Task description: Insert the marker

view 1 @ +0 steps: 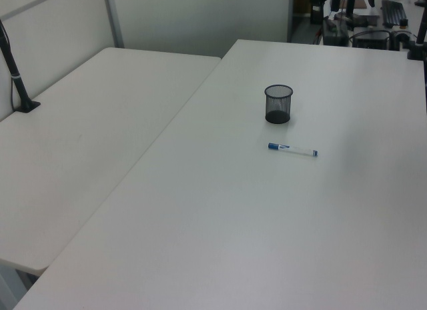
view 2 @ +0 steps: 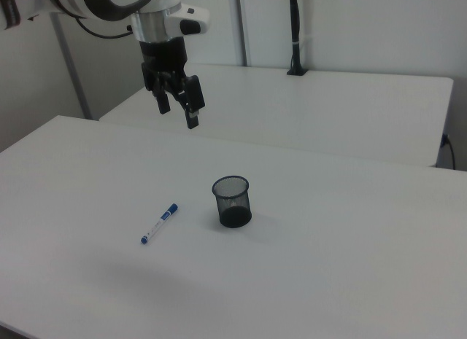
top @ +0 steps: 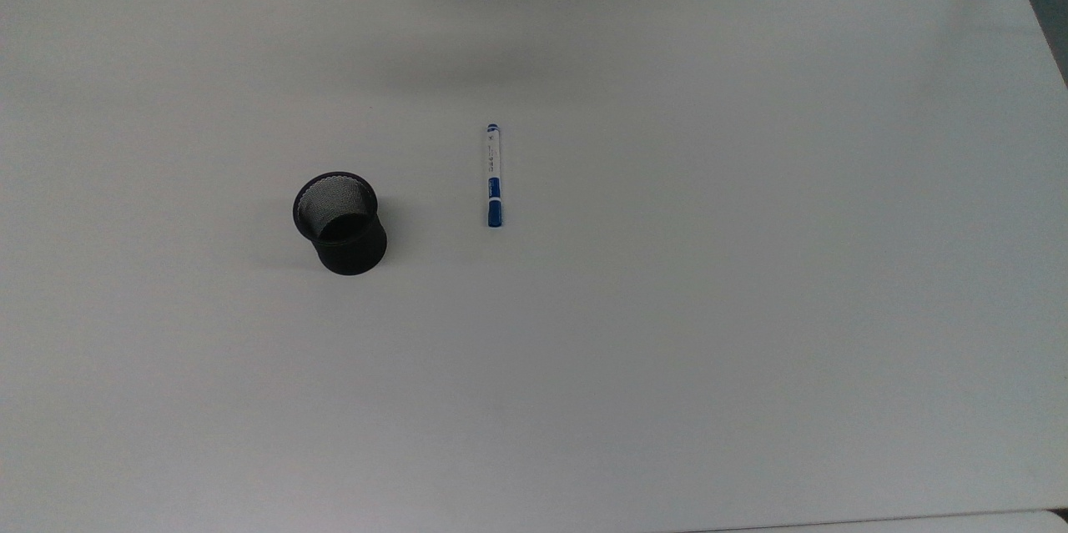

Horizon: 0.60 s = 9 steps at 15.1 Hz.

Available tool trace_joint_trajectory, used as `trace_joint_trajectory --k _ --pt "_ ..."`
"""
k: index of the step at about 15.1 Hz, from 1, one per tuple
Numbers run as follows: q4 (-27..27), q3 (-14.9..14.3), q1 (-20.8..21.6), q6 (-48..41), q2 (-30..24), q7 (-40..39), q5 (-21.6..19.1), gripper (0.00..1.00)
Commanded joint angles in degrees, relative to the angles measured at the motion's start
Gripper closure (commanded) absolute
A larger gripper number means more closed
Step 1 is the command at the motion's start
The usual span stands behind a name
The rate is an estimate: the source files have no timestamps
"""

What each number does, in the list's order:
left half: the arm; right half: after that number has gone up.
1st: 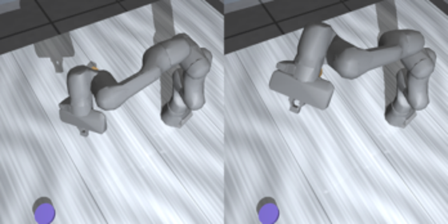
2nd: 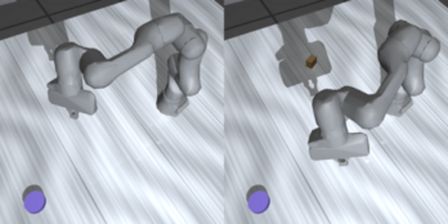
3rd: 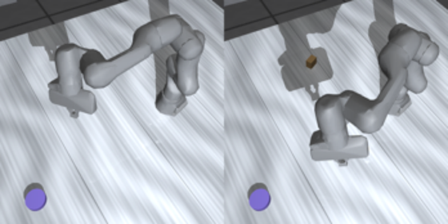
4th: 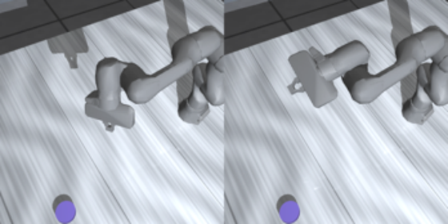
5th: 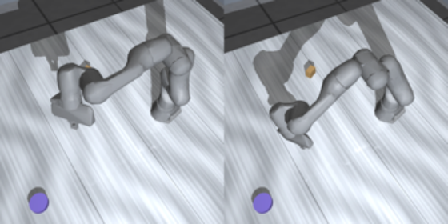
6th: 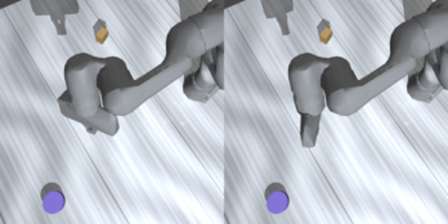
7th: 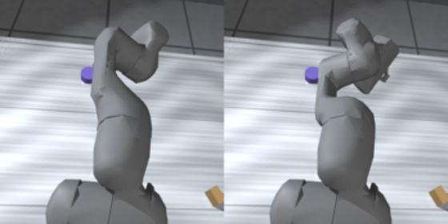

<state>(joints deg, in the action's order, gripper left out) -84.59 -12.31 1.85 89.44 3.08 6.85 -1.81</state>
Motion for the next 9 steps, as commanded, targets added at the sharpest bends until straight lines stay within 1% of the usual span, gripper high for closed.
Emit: trace_joint_trajectory --k 1,9 --pt "0.2 0.0 -2.1 -1.9 -1.8 -1.3 -0.9 0.00" --pt "0.1 -0.1 -2.2 -2.8 -2.1 -1.5 -0.9 0.00"
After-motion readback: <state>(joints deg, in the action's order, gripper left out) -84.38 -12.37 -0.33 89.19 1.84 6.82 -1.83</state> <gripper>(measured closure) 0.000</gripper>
